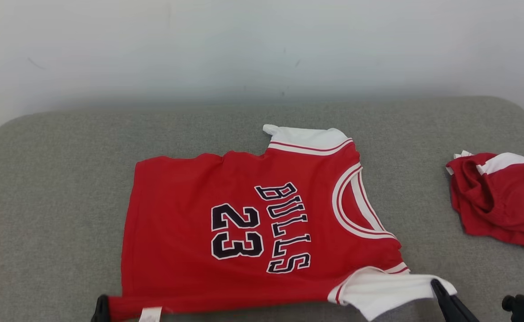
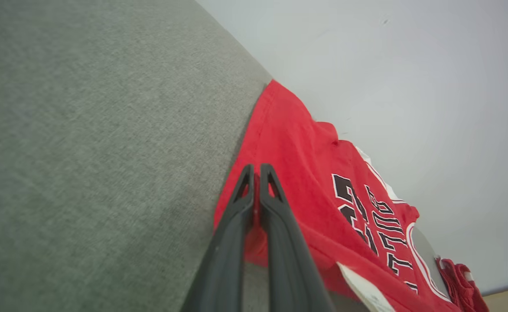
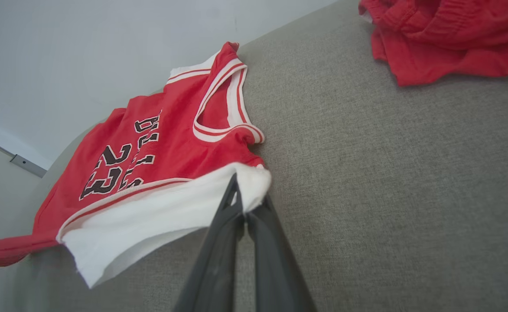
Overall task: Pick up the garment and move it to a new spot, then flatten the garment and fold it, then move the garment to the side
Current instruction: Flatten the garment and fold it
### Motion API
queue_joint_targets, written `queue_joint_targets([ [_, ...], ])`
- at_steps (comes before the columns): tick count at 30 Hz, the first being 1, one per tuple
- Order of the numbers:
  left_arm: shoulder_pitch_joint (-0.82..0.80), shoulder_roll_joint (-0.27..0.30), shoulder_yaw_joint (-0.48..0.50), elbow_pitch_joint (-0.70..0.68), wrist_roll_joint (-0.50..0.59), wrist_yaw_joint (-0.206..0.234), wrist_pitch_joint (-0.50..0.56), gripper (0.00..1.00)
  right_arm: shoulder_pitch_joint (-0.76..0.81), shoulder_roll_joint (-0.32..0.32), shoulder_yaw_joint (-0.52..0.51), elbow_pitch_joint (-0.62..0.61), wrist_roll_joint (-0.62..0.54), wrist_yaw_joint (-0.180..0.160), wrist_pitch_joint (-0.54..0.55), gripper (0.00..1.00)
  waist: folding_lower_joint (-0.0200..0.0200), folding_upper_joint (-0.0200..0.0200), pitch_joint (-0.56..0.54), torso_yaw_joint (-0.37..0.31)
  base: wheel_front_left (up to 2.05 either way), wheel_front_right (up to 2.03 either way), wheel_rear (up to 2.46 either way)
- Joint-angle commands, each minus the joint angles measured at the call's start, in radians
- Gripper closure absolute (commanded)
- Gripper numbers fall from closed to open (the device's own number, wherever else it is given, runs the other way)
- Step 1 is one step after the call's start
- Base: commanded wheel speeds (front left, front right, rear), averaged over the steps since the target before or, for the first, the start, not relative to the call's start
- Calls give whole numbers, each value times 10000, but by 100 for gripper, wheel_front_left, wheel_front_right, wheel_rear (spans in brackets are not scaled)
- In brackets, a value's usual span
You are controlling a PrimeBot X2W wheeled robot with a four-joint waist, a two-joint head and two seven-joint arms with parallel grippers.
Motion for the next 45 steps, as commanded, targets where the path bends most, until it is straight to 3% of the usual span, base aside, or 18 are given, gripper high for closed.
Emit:
queue_joint_targets([
  [1,-155,150,-125,-83,-23,1,-52,100,-156,78,-101,0,-102,-13,-91,100,0,0,76,6,0,0,0],
  [24,-2783,449,-1470,1004,44,0,-44,100,-3492,1381,-1,1995,-1446,-12,-201,100,0,0,1379,353,0,0,0],
  [40,-3737,144,-843,1325,668,0,-44,100,-4913,1799,253,3270,-1633,-12,-410,100,0,0,2199,341,0,0,0],
  [41,-3746,135,-843,1332,688,0,-44,100,-4961,1843,287,3322,-1610,-12,-417,69,0,0,2217,342,0,0,0],
  [42,-3743,127,-859,1333,696,0,-44,92,-5017,1881,300,3371,-1564,-12,-415,24,0,0,2233,341,0,0,0],
  [43,-3732,118,-877,1325,709,0,-44,62,-5066,1899,300,3410,-1524,-12,-419,0,0,0,2248,341,0,0,0],
  [44,-3726,107,-867,1304,700,0,-44,1,-5111,1905,297,3416,-1515,-12,-426,0,0,0,2262,343,0,0,0],
  [45,-3722,98,-854,1290,683,0,-44,0,-5139,1913,255,3431,-1530,-12,-428,0,0,0,2269,345,0,0,0],
])
